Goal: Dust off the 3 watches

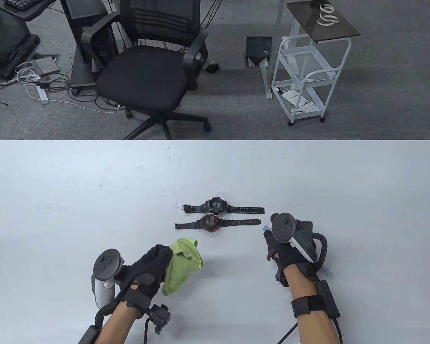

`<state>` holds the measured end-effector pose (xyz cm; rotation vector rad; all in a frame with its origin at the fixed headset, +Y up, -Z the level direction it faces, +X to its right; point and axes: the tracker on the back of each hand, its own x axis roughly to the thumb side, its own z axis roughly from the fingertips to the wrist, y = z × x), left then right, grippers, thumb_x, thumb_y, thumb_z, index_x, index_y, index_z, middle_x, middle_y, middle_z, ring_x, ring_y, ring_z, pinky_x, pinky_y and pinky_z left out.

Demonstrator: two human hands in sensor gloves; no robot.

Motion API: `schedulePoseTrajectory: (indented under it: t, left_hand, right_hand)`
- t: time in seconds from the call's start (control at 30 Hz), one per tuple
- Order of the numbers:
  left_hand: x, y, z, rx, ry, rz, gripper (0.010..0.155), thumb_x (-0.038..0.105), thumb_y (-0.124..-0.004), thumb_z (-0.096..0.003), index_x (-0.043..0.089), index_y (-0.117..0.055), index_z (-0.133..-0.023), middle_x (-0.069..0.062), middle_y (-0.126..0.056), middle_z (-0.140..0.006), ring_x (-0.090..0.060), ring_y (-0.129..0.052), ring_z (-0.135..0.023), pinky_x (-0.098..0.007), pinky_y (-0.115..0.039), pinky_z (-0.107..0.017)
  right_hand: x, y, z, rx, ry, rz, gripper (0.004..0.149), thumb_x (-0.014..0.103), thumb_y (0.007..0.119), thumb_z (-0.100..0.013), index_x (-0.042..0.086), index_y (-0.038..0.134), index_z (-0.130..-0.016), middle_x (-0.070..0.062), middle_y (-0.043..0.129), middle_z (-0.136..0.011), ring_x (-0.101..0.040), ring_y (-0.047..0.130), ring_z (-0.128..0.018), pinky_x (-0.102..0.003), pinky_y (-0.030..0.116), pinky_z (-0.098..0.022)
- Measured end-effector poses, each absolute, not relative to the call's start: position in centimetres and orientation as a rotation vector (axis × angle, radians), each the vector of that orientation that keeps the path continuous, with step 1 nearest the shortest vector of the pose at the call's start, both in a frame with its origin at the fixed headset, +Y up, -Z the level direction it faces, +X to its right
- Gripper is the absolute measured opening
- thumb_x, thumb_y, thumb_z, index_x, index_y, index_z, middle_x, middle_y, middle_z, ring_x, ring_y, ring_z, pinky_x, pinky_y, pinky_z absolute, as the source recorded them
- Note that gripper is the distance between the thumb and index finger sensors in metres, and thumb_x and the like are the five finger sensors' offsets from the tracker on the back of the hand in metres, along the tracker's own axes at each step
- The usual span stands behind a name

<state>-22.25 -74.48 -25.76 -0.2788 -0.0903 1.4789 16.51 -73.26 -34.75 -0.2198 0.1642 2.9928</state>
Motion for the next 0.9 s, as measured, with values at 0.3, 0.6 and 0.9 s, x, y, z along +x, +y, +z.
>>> schedulePoseTrajectory:
  t: [0.3, 0.6, 0.9]
  left_hand:
    - [-22.4, -74.1, -25.9, -0.234, -0.095, 1.471, 0.046, 0.047, -0.073, -0.0532, 0.011, -0.081, -0.080, -0.013, -0.092, -0.083, -0.033, -0.104, -0.065, -0.063, -0.080, -0.055]
    - [-22.4, -74.0, -25.7, -0.201, -0.108, 1.471, 0.045, 0.046, -0.074, -0.0533, 0.011, -0.081, -0.080, -0.012, -0.092, -0.083, -0.033, -0.104, -0.065, -0.063, -0.081, -0.055]
    - [-23.2, -73.7, -25.8, -0.119, -0.085, 1.474, 0.044, 0.046, -0.075, -0.0531, 0.012, -0.081, -0.080, -0.011, -0.091, -0.084, -0.033, -0.105, -0.065, -0.063, -0.082, -0.054]
  right_hand:
    - [16.3, -74.8, -35.4, -0.447, 0.290, 3.219, 0.065, 0.047, 0.090, -0.047, 0.015, 0.078, -0.102, -0.009, 0.090, -0.091, -0.037, 0.085, -0.085, -0.064, 0.065, -0.064]
    - [16.9, -74.0, -34.5, -0.431, 0.303, 3.125, 0.052, 0.043, 0.095, -0.045, 0.017, 0.092, -0.090, -0.002, 0.099, -0.071, -0.028, 0.096, -0.068, -0.057, 0.076, -0.054]
    - [15.8, -68.9, -30.3, -0.040, 0.118, 2.426, 0.046, 0.044, 0.090, -0.048, 0.020, 0.089, -0.088, -0.002, 0.099, -0.069, -0.024, 0.099, -0.056, -0.048, 0.083, -0.041]
